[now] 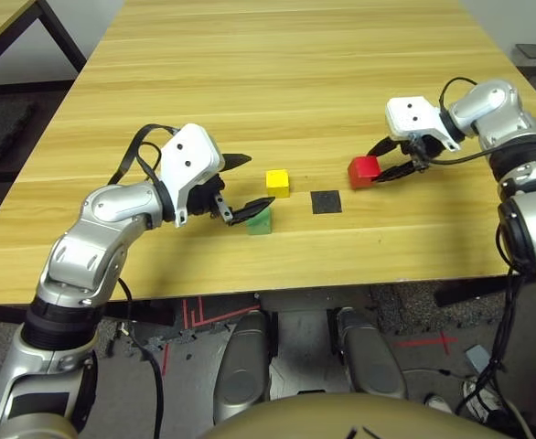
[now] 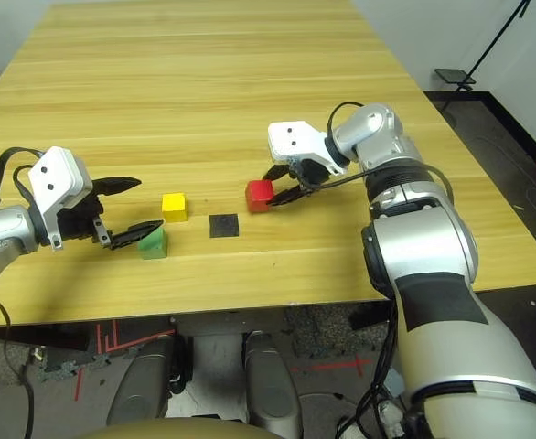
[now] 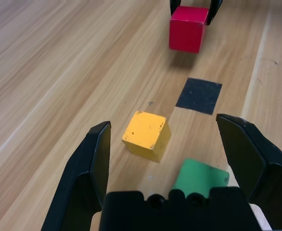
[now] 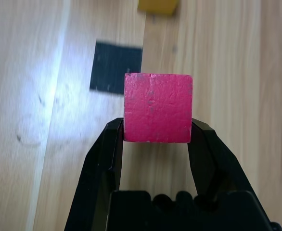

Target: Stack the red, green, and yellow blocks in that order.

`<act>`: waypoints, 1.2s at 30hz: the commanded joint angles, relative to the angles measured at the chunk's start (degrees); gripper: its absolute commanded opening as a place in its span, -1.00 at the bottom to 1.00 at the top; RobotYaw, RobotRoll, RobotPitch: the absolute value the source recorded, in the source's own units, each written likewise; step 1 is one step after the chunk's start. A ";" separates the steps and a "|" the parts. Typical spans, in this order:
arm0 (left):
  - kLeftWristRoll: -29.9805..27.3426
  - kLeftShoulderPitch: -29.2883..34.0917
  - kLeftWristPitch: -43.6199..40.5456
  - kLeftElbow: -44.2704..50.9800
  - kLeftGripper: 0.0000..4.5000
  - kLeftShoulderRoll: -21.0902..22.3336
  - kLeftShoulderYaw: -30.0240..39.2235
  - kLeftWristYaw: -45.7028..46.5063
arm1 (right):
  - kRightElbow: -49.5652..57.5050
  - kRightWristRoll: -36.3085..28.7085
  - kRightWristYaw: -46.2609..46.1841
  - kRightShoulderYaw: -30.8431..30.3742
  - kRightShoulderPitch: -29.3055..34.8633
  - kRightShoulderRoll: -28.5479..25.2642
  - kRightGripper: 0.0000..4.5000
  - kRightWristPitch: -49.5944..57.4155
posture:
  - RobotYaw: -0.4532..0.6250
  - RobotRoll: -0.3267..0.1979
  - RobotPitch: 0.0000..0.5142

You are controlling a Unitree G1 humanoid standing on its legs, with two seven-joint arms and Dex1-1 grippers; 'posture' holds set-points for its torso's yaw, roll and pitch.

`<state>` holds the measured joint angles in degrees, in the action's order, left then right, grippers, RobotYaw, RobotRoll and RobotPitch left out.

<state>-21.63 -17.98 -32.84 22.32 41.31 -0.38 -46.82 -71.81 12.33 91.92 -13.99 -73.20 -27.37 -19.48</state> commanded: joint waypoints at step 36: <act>1.82 -1.46 -1.11 -0.93 1.00 -0.80 -2.80 1.29 | 33.66 0.64 -0.14 -10.01 15.43 3.04 0.08 25.36 | 0.76 -0.45 -0.39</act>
<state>-20.15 -20.13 -34.33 21.12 39.80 -3.42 -44.94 -38.17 13.18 90.92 -22.41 -59.34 -23.99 6.34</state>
